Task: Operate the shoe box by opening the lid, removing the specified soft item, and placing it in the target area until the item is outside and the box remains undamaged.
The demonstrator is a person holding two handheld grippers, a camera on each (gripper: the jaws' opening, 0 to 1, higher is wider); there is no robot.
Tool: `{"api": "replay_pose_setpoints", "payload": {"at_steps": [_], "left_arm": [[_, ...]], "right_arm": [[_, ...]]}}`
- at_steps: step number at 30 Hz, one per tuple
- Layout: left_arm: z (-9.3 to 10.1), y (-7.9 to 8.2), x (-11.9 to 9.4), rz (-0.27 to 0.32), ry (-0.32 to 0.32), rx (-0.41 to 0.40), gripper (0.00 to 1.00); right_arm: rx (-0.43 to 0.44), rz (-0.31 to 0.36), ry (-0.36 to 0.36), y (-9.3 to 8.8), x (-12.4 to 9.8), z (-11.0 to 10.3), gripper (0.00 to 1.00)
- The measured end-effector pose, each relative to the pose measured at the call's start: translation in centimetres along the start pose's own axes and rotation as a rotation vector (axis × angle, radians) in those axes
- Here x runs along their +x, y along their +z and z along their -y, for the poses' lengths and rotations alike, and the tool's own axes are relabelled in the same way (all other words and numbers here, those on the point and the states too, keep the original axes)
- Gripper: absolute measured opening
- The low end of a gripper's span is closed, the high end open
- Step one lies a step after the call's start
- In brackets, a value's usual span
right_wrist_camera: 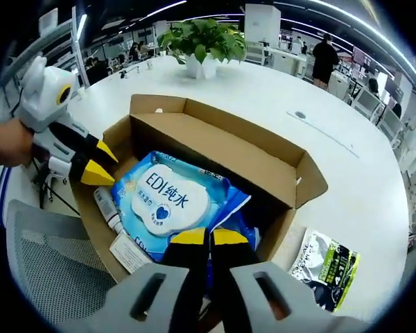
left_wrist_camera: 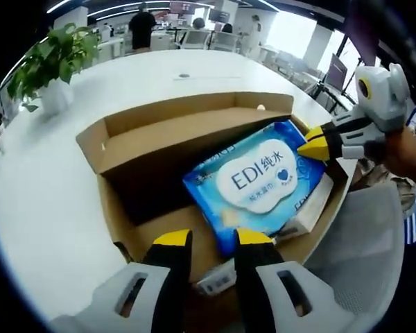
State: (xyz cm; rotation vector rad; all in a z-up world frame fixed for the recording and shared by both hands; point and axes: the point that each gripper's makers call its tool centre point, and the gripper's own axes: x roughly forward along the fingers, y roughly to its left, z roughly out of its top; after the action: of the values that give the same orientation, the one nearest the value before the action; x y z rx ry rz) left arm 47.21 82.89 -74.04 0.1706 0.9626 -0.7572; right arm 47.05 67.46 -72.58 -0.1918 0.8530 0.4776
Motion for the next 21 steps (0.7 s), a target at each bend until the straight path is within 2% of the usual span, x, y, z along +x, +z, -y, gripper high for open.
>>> {"api": "replay_pose_setpoints", "payload": {"at_steps": [8,11,13,15,16,18,21], "left_arm": [[1.1,0.5,1.5,-0.026,-0.032,0.014,0.21],[1.0,0.4,2.3,-0.052,-0.052,-0.008,0.21],[0.8,0.4,2.7,-0.059,-0.056,-0.050,0.22],[0.8,0.7,3.0,-0.053,-0.080,-0.141,0.21],[0.7,1.0,3.1,-0.037,-0.086,-0.171,0.21],[0.7,1.0,3.3,-0.043,-0.101,-0.209,0.17],[0.5,0.9,3.4,-0.050,-0.101,-0.179,0.13]], "right_arm": [[0.000,-0.001,0.001,-0.3,0.1,0.2,0.00],[0.001,-0.002,0.005,-0.3,0.2,0.2,0.00],[-0.002,-0.002,0.006,-0.3,0.2,0.2,0.00],[0.000,-0.001,0.007,-0.4,0.2,0.2,0.00],[0.001,-0.002,0.007,-0.4,0.2,0.2,0.00],[0.006,-0.002,0.008,-0.6,0.3,0.3,0.00],[0.010,-0.003,0.011,-0.6,0.4,0.2,0.00]]}}
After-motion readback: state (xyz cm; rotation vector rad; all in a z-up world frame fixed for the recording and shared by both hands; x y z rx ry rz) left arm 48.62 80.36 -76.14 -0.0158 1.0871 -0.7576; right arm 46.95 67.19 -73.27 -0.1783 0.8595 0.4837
